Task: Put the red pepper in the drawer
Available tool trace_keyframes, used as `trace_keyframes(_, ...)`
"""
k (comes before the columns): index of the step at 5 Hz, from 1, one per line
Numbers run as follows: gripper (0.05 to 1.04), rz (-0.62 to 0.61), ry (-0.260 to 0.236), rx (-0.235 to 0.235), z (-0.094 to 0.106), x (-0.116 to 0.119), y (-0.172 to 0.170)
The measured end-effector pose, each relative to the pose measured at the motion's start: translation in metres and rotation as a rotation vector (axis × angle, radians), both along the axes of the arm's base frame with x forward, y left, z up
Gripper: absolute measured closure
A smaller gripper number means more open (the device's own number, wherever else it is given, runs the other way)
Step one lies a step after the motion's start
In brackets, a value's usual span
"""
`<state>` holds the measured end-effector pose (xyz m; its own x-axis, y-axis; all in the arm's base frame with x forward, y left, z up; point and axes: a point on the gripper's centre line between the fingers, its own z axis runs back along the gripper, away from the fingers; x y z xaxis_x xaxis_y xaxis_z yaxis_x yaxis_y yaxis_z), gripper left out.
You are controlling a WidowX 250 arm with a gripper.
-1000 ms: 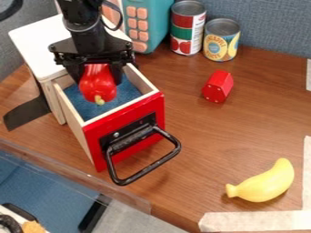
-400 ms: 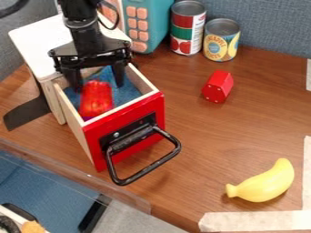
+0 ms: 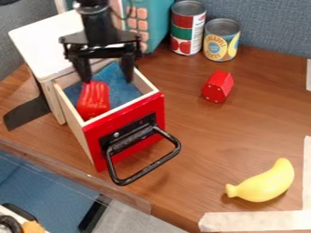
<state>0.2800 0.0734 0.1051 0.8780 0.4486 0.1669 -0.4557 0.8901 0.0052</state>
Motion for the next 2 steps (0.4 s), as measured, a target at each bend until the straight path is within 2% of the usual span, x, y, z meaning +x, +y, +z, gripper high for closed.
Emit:
trace_keyframes(1,0.077,-0.075,0.019,0.037,0.012,0.003,-0.014)
trace_keyframes(2,0.077,-0.142,-0.01,0.091,0.038,0.002,-0.031)
